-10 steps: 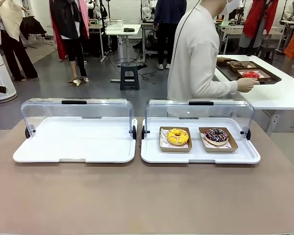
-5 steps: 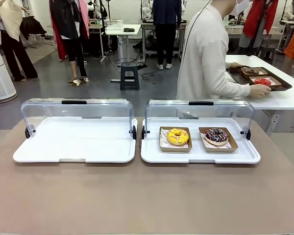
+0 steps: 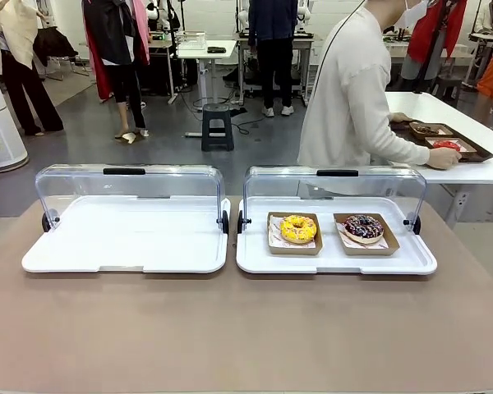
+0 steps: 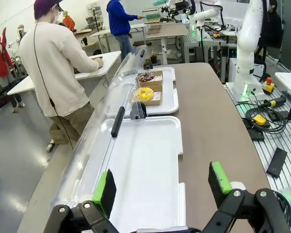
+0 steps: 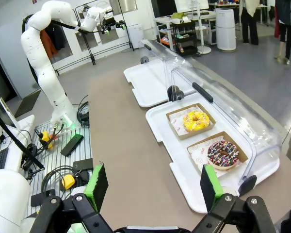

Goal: Provide the desired donut to the person.
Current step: Place the picked Paper togo box onto the Handle tray extended by the person.

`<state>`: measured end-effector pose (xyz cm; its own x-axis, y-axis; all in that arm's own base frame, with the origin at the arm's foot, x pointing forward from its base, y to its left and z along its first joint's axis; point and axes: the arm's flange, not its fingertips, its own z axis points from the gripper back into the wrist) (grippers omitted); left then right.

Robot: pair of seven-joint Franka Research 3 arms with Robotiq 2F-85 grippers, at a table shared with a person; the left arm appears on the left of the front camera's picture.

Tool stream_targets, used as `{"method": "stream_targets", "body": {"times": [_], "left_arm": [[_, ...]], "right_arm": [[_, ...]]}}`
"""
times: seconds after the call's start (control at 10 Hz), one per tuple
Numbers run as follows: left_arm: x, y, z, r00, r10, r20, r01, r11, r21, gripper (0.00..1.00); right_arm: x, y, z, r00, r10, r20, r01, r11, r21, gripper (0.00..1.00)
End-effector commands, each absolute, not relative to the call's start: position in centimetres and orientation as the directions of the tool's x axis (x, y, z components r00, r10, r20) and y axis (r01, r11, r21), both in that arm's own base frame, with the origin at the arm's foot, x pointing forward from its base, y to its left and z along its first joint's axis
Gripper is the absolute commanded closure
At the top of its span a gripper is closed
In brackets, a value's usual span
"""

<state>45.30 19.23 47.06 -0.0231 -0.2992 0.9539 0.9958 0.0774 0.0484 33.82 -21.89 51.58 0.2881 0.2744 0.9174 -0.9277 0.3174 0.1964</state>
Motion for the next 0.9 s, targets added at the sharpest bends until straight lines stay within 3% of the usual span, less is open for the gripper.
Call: {"method": "stream_targets", "body": {"times": [0.0,0.8], "left_arm": [[45.34,19.28,47.1,-0.019,-0.303,0.953,0.995,0.085,0.046,0.0],[45.34,19.28,47.1,-0.019,-0.303,0.953,0.995,0.085,0.046,0.0]], "right_arm": [[33.87,-21.85,51.65,0.282,0.265,0.922,-0.929,0.313,0.194,0.0],[33.87,-21.85,51.65,0.282,0.265,0.922,-0.929,0.313,0.194,0.0]]}}
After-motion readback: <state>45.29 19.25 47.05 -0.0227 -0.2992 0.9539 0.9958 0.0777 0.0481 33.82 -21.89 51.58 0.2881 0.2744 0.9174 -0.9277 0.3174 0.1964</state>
